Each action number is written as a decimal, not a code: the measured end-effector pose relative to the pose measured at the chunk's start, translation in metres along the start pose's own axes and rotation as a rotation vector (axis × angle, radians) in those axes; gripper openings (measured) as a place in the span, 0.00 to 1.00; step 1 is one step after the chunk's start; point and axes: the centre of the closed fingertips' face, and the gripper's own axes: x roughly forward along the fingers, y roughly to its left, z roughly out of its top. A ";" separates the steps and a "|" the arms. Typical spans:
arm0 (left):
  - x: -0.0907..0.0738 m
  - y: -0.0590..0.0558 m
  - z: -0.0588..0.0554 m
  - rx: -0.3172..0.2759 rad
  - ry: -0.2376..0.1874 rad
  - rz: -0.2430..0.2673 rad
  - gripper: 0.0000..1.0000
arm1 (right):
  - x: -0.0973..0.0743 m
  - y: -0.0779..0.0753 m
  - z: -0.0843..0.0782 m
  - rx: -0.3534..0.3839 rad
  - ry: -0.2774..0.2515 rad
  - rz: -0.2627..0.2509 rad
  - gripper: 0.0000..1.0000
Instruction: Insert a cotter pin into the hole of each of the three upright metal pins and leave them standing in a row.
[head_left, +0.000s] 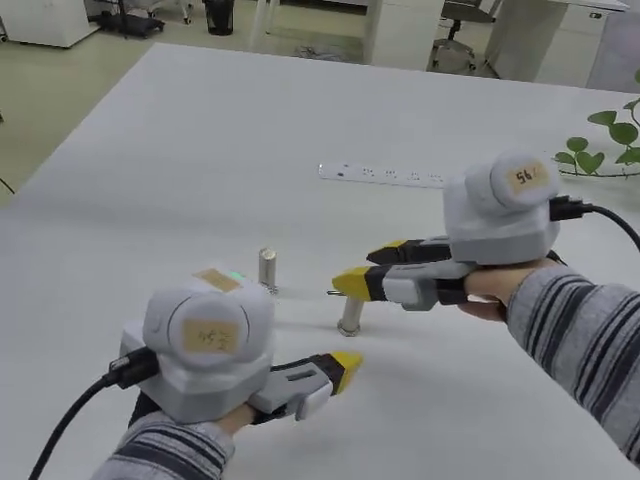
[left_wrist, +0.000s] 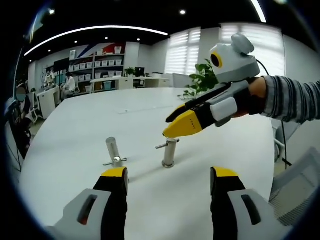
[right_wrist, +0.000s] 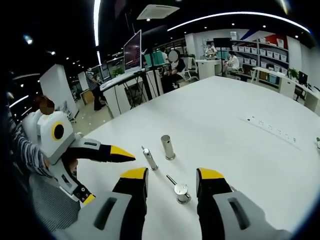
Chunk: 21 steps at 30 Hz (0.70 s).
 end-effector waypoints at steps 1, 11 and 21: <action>-0.004 0.002 0.001 -0.004 -0.005 0.008 0.69 | 0.003 0.002 0.001 0.003 0.001 0.005 0.34; -0.018 0.017 -0.007 -0.025 -0.031 0.027 0.83 | 0.040 0.012 0.013 0.006 0.013 0.022 0.29; -0.017 0.023 -0.007 -0.033 -0.018 0.032 0.93 | 0.077 0.015 0.022 -0.017 0.010 0.020 0.26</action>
